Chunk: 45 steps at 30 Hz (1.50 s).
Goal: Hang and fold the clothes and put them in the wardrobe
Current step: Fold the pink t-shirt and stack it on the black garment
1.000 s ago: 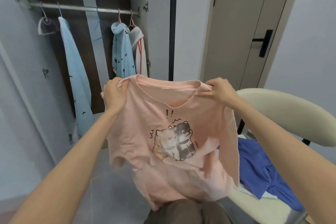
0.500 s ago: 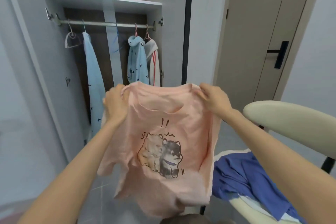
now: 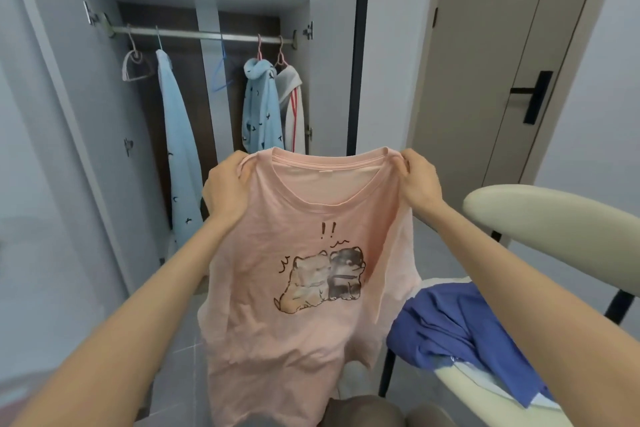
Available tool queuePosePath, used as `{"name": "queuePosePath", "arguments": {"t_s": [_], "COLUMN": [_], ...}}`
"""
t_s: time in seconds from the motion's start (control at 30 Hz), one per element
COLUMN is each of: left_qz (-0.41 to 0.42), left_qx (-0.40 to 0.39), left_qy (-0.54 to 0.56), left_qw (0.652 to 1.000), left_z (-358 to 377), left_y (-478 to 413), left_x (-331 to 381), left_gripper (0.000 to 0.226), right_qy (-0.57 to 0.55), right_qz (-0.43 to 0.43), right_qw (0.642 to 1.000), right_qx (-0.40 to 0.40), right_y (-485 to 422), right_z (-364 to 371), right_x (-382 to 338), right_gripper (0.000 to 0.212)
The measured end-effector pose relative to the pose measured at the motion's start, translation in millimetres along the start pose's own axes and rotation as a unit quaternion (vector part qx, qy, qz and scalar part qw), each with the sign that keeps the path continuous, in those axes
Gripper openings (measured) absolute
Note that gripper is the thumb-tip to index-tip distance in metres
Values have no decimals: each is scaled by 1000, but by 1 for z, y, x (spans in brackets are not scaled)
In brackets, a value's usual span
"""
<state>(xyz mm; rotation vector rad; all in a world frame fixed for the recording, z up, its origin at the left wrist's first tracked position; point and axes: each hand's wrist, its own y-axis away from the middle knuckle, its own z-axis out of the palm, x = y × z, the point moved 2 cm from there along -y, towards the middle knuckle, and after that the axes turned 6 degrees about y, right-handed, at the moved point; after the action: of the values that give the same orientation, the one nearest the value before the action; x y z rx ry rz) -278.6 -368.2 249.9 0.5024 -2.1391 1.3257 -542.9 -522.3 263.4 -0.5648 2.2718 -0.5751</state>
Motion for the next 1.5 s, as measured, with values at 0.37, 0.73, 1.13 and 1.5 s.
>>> {"name": "queuePosePath", "arguments": {"t_s": [0.37,0.73,1.13,1.5], "left_qz": [65,130,149,147], "left_qx": [94,61,-68,-69], "left_qy": [156,303,464,539], "left_qw": [981,942,871,827], "left_z": [29,66,97,66], "left_y": [-54,-45,40,87], "left_x": [143,315,454,517], "left_gripper": [30,32,32,36], "right_qy": [-46,179,518,506], "right_qz": [61,37,158,162], "right_qw": [973,900,744,640], "right_qx": [219,396,393,555], "right_y": [-40,3,111,171], "right_z": [-153,-356,-511,-558], "right_x": [-27,8,25,-11], "right_gripper": [34,29,16,33]}}
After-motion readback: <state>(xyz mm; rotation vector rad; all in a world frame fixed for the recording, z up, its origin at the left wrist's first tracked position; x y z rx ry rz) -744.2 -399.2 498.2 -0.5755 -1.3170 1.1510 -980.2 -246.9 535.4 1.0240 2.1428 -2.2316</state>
